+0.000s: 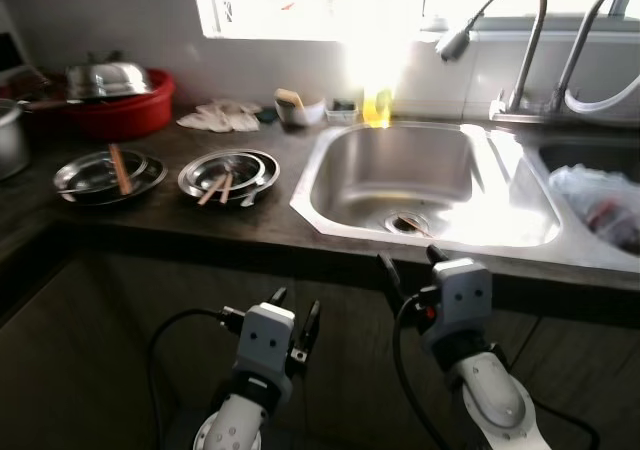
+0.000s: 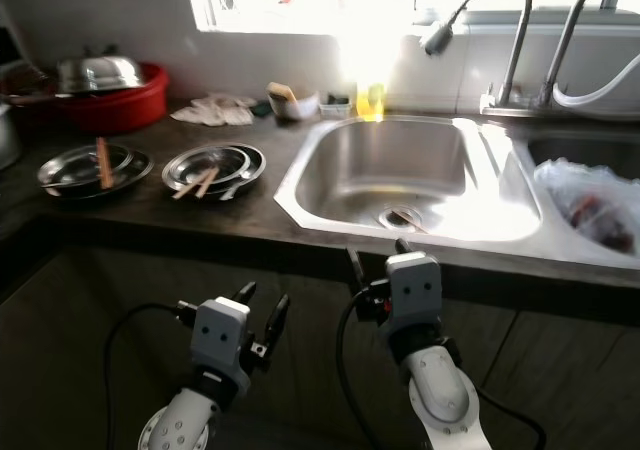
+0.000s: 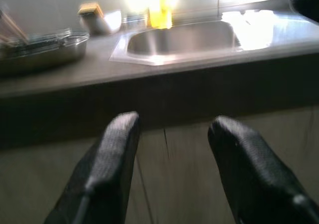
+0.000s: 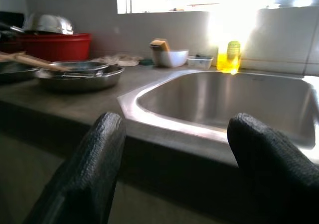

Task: Kitchen organization

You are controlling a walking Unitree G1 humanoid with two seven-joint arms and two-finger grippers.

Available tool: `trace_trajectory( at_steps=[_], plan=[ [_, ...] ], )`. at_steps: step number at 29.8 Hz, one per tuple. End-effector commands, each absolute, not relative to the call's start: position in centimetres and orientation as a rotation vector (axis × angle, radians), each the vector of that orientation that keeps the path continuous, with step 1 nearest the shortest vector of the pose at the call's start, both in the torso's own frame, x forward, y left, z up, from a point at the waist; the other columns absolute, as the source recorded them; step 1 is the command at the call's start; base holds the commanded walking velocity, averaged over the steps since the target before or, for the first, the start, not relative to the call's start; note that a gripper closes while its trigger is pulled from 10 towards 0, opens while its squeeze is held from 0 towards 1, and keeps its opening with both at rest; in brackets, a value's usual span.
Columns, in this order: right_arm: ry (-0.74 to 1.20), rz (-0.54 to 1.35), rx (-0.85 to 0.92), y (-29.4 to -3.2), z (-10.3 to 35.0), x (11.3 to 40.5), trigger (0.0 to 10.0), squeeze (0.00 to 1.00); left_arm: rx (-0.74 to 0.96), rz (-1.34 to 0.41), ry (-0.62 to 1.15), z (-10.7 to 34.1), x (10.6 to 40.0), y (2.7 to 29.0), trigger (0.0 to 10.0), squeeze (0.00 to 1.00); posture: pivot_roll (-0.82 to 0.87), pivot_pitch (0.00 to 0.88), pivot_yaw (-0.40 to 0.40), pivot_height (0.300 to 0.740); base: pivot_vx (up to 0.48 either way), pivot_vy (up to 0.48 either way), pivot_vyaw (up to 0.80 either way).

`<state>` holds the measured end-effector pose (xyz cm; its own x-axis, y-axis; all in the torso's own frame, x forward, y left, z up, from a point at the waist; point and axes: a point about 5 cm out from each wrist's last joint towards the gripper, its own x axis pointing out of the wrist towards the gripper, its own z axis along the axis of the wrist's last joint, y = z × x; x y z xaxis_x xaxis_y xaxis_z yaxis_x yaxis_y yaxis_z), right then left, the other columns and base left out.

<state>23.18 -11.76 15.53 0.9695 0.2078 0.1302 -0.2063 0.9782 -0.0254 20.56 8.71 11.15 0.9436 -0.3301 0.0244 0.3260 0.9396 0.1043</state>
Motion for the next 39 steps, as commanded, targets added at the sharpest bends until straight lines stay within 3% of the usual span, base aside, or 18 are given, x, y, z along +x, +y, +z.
trace_trajectory(
  at_steps=[1,19,27,39],
  plan=[
    [-0.103,0.204,-0.004,-11.96,15.07,23.22,10.0,0.0,0.104,-0.349,-0.055,11.39,20.61,8.43,10.0,0.0,0.02,0.0,0.018,0.74,-0.3,0.0,0.0],
    [-0.08,0.202,-0.005,-11.9,14.47,23.04,10.0,0.0,0.114,-0.338,-0.043,11.19,20.67,8.72,10.0,0.0,0.03,0.0,0.02,0.74,-0.298,0.0,0.0],
    [-0.075,0.228,-0.013,-11.5,14.31,22.84,10.0,0.0,0.111,-0.334,-0.047,11.27,20.64,8.72,10.0,0.0,0.03,0.0,0.022,0.74,-0.287,0.0,0.77],
    [-0.077,0.221,-0.027,-11.62,14.3,23.02,10.0,0.0,0.099,-0.318,-0.037,11.24,20.91,8.73,10.0,0.0,0.03,0.002,0.021,0.74,0.0,0.0,0.8]
  ],
)
